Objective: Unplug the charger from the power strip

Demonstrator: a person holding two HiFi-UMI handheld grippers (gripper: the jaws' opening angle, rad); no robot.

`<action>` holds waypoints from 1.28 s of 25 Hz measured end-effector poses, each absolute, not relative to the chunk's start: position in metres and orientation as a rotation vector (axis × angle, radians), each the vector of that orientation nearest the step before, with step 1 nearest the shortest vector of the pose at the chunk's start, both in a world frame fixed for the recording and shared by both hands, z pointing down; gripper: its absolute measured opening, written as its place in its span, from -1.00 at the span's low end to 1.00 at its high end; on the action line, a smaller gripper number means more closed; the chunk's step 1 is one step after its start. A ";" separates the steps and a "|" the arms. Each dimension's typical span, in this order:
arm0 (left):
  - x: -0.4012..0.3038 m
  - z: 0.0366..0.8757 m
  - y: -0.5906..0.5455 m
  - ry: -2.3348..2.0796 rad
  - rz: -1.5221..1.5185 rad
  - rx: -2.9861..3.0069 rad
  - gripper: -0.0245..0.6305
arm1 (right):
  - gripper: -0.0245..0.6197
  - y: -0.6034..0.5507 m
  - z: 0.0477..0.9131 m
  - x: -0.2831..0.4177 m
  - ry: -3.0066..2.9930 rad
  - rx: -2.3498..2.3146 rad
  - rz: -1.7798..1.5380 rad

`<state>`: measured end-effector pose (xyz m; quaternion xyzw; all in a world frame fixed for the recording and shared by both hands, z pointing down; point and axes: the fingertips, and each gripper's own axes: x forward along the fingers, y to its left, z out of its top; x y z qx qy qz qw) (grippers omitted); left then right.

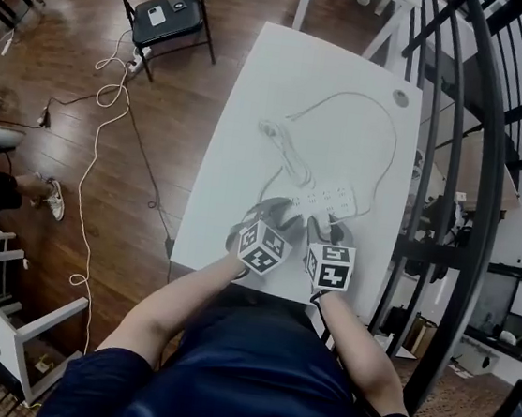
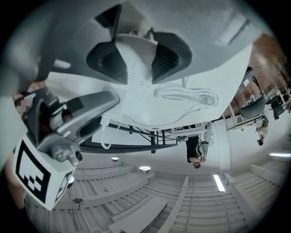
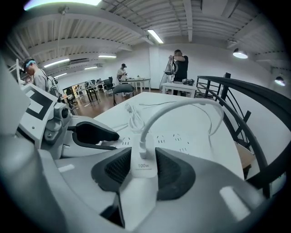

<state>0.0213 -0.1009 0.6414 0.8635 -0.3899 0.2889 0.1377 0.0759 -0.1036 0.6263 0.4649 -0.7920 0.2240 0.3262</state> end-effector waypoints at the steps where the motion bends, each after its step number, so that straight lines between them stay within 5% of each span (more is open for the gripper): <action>1: 0.021 0.641 -0.101 -1.134 0.807 2.506 -0.40 | -0.46 -0.104 0.626 0.077 -2.073 1.217 0.573; 32: 0.022 0.642 -0.100 -1.146 0.803 2.499 -0.40 | -0.49 -0.101 0.622 0.078 -2.049 1.236 0.548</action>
